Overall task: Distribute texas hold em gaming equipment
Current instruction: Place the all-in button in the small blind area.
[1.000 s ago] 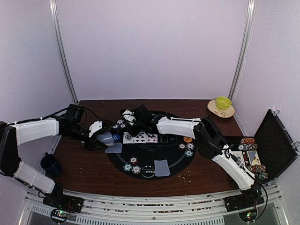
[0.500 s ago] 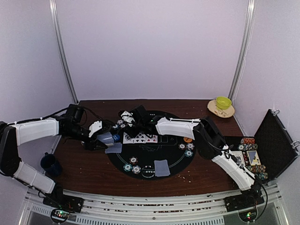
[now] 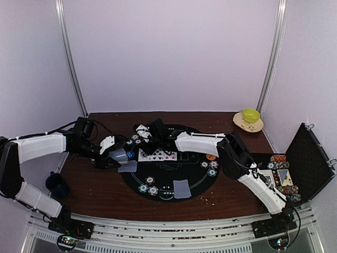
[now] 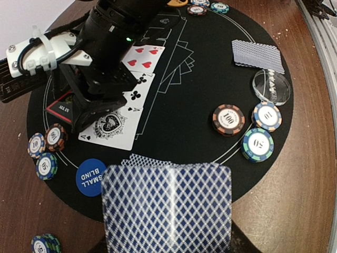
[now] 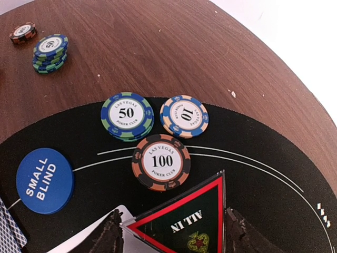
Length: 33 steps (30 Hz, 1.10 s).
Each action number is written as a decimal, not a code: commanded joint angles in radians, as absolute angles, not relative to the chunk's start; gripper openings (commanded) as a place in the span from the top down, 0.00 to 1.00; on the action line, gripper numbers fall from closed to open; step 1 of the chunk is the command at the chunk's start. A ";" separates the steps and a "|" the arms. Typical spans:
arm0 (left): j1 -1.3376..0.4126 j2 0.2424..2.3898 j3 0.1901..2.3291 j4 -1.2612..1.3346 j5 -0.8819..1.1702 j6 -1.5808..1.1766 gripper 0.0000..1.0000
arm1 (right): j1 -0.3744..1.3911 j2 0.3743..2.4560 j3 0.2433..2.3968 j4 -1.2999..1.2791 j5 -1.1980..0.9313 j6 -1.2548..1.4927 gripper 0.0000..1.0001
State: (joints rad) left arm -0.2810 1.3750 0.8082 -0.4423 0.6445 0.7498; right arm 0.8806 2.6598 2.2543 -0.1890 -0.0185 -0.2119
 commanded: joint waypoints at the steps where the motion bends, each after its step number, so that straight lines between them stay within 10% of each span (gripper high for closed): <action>1: -0.271 1.376 0.836 -0.420 0.669 0.753 0.49 | 0.888 2.657 2.252 -0.154 -0.002 -0.216 0.35; 33: -0.271 1.355 0.833 -0.422 0.672 0.751 0.49 | 0.928 2.397 1.981 -0.195 -0.067 -0.351 0.42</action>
State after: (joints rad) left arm -0.2810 1.3746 0.8082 -0.4423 0.6476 0.7498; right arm 0.8944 2.4199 1.9594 -0.1711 -0.0292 -0.3119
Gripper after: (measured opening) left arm 0.511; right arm 0.622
